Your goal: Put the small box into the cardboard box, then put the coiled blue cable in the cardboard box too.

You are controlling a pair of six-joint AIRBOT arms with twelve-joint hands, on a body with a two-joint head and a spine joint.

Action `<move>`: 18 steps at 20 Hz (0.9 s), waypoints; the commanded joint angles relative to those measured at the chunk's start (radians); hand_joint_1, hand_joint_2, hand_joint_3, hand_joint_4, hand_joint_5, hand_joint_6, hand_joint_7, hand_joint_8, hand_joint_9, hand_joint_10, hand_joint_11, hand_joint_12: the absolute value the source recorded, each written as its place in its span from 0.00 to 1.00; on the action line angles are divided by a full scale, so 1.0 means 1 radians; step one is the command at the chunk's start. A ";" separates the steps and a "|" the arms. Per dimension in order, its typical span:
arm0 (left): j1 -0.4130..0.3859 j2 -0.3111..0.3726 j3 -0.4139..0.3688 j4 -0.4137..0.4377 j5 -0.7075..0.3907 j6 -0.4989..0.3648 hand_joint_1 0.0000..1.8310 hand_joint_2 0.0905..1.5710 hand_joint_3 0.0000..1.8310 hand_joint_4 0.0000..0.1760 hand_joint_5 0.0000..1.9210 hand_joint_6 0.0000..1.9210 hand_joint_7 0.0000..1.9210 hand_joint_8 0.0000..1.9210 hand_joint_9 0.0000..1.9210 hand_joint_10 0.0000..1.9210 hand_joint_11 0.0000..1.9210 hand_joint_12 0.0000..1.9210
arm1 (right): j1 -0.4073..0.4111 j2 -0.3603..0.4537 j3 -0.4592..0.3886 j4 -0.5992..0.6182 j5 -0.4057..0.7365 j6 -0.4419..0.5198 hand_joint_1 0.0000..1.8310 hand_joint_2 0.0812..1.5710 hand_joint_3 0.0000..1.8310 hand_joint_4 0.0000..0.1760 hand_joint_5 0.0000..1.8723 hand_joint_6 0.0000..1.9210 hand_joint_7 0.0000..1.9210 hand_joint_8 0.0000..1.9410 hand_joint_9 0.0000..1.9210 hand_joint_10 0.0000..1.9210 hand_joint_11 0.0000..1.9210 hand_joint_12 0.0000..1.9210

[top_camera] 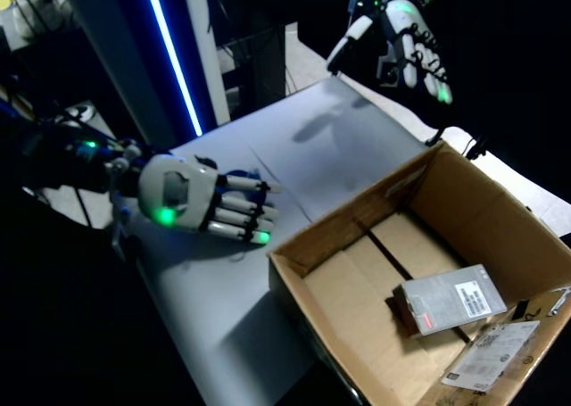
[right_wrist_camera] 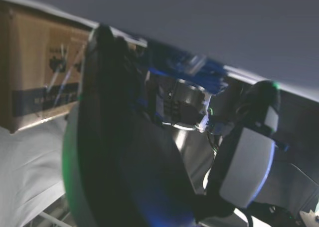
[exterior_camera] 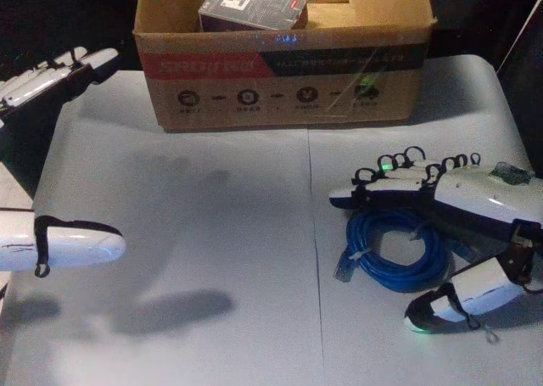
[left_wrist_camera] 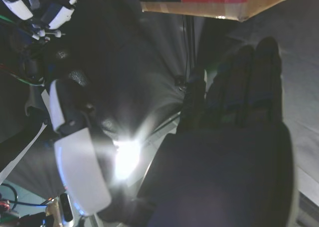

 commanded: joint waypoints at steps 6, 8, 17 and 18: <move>-0.006 -0.006 -0.001 -0.003 -0.128 -0.011 0.37 0.45 0.00 1.00 0.05 0.00 0.00 0.00 0.00 0.00 0.00 0.00 | 0.008 0.002 0.008 -0.002 0.024 0.004 0.64 0.60 0.00 0.84 0.24 0.00 0.23 0.00 0.28 0.01 0.08 0.49; -0.006 -0.007 -0.001 -0.003 -0.128 -0.011 0.37 0.46 0.00 1.00 0.05 0.00 0.00 0.00 0.00 0.00 0.00 0.00 | 0.008 0.004 0.008 -0.005 0.023 0.004 0.65 0.62 0.00 0.78 0.24 0.00 0.25 0.00 0.30 0.01 0.10 0.49; -0.005 -0.014 0.003 -0.007 -0.124 -0.011 0.36 0.46 0.00 1.00 0.06 0.00 0.01 0.00 0.00 0.00 0.02 0.01 | 0.020 0.014 0.007 -0.013 0.024 0.004 0.74 0.77 0.00 0.00 0.40 0.54 0.34 0.77 0.44 0.79 0.40 0.77; -0.004 -0.014 0.003 -0.008 -0.124 -0.011 0.34 0.46 0.00 1.00 0.06 0.00 0.01 0.00 0.00 0.00 0.02 0.01 | 0.034 0.021 0.007 -0.014 0.024 0.004 0.66 0.78 0.00 0.00 0.40 0.59 0.38 0.81 0.39 0.78 0.42 0.79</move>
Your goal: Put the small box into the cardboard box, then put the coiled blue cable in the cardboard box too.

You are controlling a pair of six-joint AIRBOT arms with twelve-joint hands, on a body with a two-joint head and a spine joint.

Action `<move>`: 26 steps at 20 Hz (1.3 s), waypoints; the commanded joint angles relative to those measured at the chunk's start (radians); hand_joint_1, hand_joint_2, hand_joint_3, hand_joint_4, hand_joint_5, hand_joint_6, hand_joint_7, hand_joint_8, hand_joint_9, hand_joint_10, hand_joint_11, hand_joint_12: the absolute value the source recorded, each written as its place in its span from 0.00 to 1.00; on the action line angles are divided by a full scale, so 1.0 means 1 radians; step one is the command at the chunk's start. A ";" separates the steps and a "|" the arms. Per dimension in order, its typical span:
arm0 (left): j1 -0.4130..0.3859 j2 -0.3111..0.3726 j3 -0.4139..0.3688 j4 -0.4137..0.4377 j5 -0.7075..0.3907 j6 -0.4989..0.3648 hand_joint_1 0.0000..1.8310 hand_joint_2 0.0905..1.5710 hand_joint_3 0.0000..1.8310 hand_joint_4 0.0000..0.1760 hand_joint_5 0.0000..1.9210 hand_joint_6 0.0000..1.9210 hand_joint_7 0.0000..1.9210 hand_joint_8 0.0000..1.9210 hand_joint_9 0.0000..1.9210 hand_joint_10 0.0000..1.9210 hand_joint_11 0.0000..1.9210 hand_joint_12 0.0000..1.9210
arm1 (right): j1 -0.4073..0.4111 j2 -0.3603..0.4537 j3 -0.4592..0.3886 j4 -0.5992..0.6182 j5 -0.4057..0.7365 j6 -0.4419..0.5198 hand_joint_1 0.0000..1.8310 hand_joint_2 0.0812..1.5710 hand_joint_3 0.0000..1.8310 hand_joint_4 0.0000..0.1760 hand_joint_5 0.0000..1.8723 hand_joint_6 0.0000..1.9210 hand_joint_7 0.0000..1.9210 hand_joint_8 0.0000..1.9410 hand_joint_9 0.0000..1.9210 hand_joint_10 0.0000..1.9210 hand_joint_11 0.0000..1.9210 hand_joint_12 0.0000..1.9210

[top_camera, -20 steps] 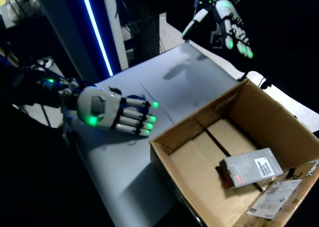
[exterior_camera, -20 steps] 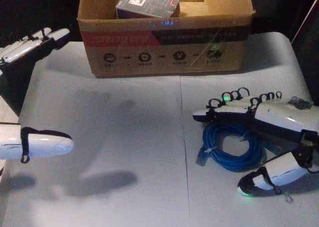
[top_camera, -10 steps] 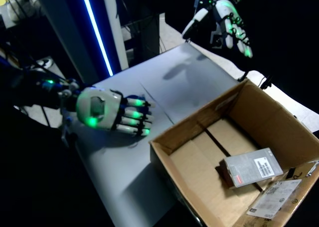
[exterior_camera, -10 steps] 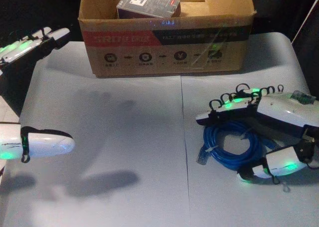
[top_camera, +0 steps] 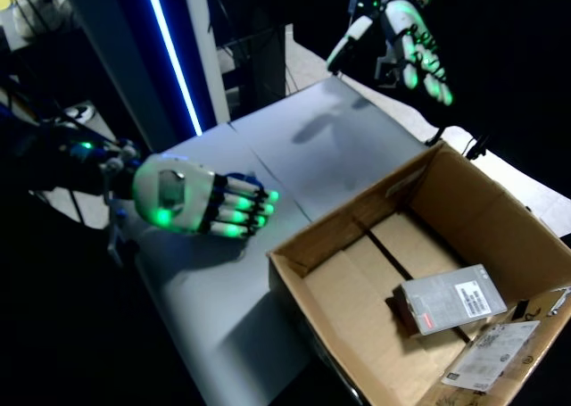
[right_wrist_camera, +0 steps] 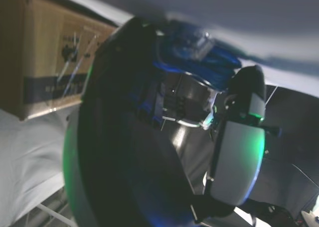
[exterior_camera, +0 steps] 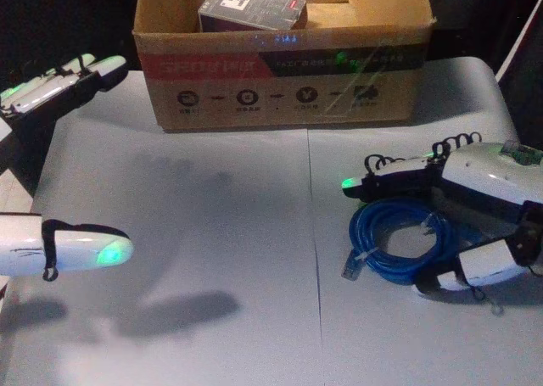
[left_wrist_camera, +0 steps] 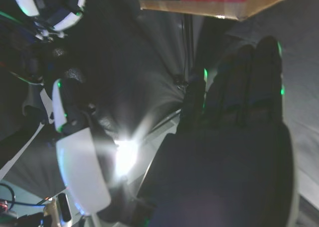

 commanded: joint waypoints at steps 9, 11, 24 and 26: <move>0.002 -0.003 0.004 -0.013 -0.126 -0.012 0.35 0.47 0.00 1.00 0.06 0.00 0.01 0.00 0.01 0.00 0.04 0.01 | 0.072 0.060 -0.035 -0.032 0.103 0.003 0.67 0.76 0.00 0.00 0.40 0.58 0.43 0.76 0.43 0.85 0.48 0.83; 0.002 -0.005 0.004 -0.013 -0.126 -0.014 0.36 0.46 0.00 1.00 0.06 0.00 0.02 0.00 0.01 0.00 0.03 0.01 | 0.105 0.096 -0.059 -0.049 0.134 0.003 0.74 0.72 0.00 0.00 0.36 0.26 0.45 0.64 0.42 0.91 0.49 0.88; 0.009 -0.013 0.006 -0.024 -0.144 -0.016 0.32 0.46 0.00 1.00 0.06 0.00 0.01 0.00 0.00 0.00 0.05 0.01 | 0.342 0.272 -0.171 -0.129 0.450 0.003 0.59 0.81 0.00 0.00 0.35 0.78 0.54 0.87 0.64 0.94 0.66 1.00; 0.009 -0.018 0.011 -0.025 -0.145 -0.016 0.34 0.47 0.00 1.00 0.04 0.00 0.00 0.00 0.00 0.00 0.04 0.01 | 0.388 0.264 -0.154 -0.110 0.450 0.002 0.58 0.81 0.00 0.00 0.35 0.78 0.54 0.87 0.64 0.94 0.66 1.00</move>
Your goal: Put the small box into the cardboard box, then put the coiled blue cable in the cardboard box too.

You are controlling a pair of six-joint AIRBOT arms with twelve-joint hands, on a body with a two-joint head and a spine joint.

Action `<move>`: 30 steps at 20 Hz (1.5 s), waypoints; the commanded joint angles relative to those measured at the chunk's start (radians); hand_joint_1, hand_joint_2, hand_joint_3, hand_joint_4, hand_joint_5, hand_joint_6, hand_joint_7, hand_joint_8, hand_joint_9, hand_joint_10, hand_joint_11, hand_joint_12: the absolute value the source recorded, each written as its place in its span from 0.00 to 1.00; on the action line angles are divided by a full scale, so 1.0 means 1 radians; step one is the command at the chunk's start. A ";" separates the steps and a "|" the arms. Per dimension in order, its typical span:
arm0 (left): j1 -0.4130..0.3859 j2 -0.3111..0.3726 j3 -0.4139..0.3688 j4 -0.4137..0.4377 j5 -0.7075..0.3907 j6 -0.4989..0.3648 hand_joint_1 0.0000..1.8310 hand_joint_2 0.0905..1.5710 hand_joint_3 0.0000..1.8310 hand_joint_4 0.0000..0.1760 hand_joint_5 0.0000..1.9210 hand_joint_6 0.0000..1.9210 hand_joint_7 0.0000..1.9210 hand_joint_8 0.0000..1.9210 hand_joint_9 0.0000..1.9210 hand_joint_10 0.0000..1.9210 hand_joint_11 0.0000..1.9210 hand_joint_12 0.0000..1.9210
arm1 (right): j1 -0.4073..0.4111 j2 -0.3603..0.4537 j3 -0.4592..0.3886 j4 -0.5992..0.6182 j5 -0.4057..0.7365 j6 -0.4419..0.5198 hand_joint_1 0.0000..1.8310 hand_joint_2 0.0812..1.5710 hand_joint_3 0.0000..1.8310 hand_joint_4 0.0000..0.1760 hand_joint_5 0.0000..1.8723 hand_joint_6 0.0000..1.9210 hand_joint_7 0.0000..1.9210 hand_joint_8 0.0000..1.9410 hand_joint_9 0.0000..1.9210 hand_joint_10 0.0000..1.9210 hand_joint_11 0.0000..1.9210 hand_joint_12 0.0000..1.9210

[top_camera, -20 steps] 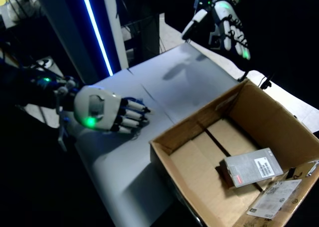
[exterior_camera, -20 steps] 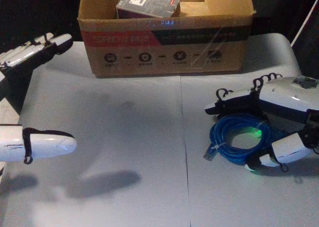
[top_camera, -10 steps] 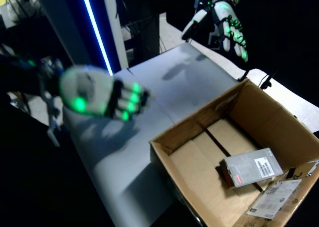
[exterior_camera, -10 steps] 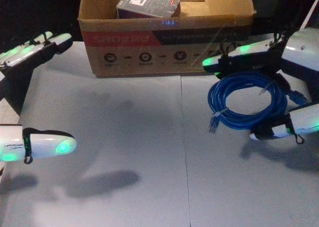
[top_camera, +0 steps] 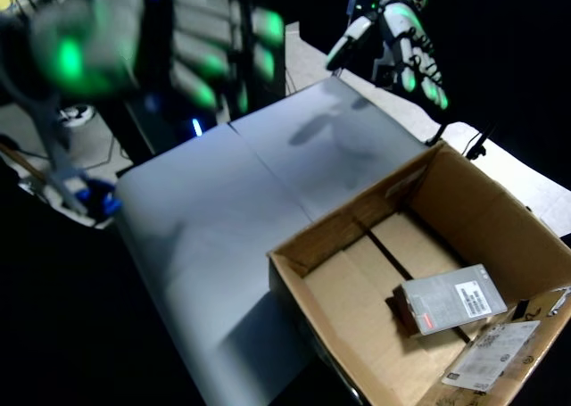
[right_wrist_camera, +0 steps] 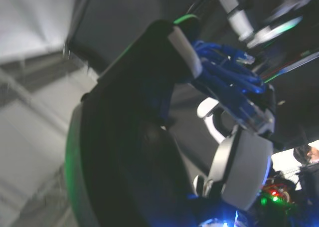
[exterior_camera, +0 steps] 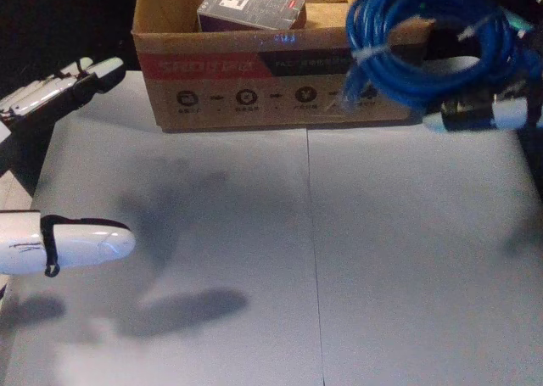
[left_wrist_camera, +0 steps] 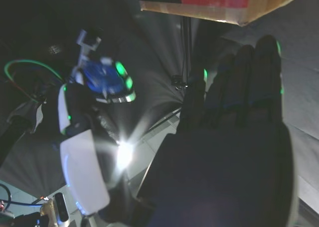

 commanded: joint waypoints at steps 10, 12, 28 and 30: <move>-0.009 -0.009 0.013 0.000 -0.116 -0.011 0.34 0.47 0.00 1.00 0.04 0.00 0.00 0.00 0.00 0.00 0.03 0.01 | 0.214 -0.242 0.277 0.181 -0.084 0.002 0.62 0.73 0.00 0.00 0.45 0.62 0.34 0.85 0.41 0.99 0.48 1.00; -0.020 -0.009 0.019 0.009 -0.106 -0.011 0.36 0.46 0.00 1.00 0.04 0.00 0.00 0.00 0.00 0.00 0.03 0.01 | 0.236 -0.323 0.370 0.232 -0.164 0.002 0.66 0.73 0.00 0.00 0.45 0.58 0.47 0.67 0.42 0.78 0.40 0.91; -0.070 -0.032 0.055 0.046 -0.076 -0.037 0.31 0.48 0.00 1.00 0.04 0.00 0.00 0.00 0.00 0.00 0.02 0.01 | 0.247 -0.578 0.671 0.324 -0.420 0.002 0.29 0.50 0.00 1.00 0.00 0.00 0.00 0.00 0.00 0.00 0.00 0.00; -0.070 -0.030 0.055 0.044 -0.080 -0.037 0.33 0.46 0.00 1.00 0.05 0.00 0.00 0.00 0.00 0.00 0.00 0.00 | 0.247 -0.518 0.599 0.300 -0.357 0.002 0.27 0.48 0.00 1.00 0.00 0.00 0.00 0.00 0.00 0.00 0.00 0.00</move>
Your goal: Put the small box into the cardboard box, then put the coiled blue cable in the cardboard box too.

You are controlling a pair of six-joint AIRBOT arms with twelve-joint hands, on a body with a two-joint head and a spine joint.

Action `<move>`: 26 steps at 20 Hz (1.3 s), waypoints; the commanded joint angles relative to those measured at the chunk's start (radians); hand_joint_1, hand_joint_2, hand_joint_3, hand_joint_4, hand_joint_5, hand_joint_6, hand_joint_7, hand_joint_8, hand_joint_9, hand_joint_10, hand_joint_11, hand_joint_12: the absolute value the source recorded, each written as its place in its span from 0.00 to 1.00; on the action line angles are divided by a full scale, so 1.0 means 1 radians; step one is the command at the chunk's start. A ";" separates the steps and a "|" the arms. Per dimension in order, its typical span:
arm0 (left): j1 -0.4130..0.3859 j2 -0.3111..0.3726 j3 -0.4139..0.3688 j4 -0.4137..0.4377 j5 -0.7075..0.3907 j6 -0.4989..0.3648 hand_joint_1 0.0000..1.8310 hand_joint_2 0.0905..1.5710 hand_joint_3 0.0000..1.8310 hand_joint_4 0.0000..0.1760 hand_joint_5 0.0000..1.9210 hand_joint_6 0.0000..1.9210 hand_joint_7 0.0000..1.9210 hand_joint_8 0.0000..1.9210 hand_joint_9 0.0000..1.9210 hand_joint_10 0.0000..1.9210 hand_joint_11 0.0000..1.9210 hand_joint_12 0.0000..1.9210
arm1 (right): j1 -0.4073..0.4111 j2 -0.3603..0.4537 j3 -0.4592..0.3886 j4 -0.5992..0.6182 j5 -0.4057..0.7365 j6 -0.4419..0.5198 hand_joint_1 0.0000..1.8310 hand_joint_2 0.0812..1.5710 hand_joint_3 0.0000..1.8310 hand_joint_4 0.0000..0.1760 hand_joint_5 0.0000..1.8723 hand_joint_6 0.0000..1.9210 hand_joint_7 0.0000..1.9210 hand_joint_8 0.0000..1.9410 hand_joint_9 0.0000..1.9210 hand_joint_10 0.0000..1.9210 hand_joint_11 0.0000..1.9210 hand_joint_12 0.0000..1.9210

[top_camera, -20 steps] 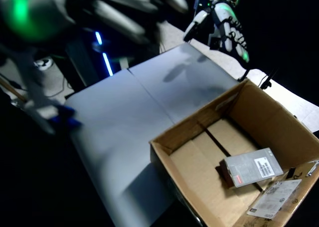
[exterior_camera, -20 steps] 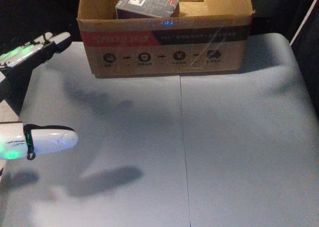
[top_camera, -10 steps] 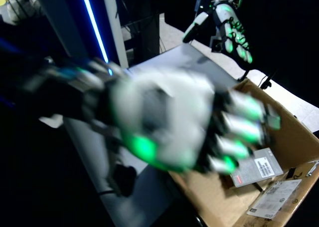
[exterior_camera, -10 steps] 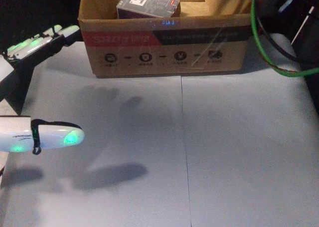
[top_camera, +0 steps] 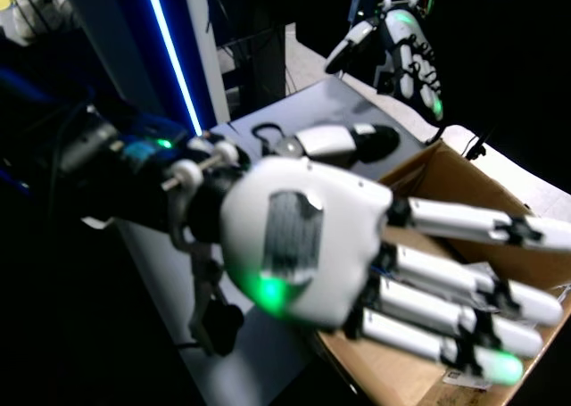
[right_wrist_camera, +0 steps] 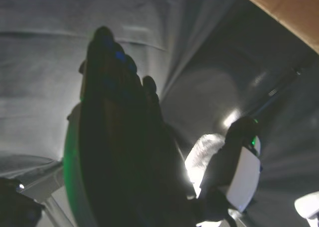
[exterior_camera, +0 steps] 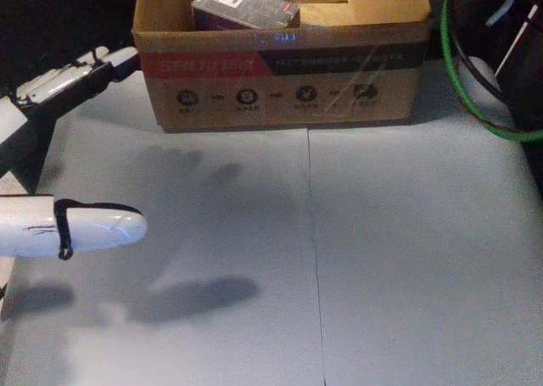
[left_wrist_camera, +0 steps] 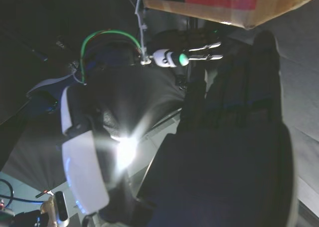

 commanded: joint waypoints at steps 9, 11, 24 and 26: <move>0.025 0.030 -0.021 -0.044 -0.216 -0.006 0.33 0.47 0.00 0.97 0.04 0.00 0.00 0.00 0.00 0.00 0.01 0.00 | -0.308 0.352 -0.399 0.072 0.645 0.006 0.32 0.49 0.00 1.00 0.00 0.00 0.00 0.00 0.00 0.00 0.00 0.00; 0.041 0.041 -0.029 -0.057 -0.241 -0.006 0.35 0.47 0.00 1.00 0.04 0.00 0.00 0.00 0.00 0.00 0.00 0.00 | -0.428 0.395 -0.476 0.108 0.759 0.006 0.33 0.49 0.00 1.00 0.00 0.00 0.00 0.00 0.00 0.00 0.00 0.00; 0.186 0.051 -0.115 -0.143 -0.418 0.005 0.32 0.46 0.00 1.00 0.02 0.00 0.00 0.00 0.00 0.00 0.02 0.01 | -0.984 0.426 -0.656 0.361 1.183 0.184 0.39 0.53 0.00 1.00 0.00 0.00 0.00 0.00 0.00 0.00 0.00 0.00; 0.187 0.050 -0.113 -0.147 -0.417 0.005 0.35 0.47 0.00 1.00 0.02 0.00 0.00 0.00 0.00 0.00 0.01 0.00 | -0.984 0.428 -0.652 0.367 1.183 0.184 0.38 0.52 0.00 1.00 0.00 0.00 0.00 0.00 0.00 0.00 0.00 0.00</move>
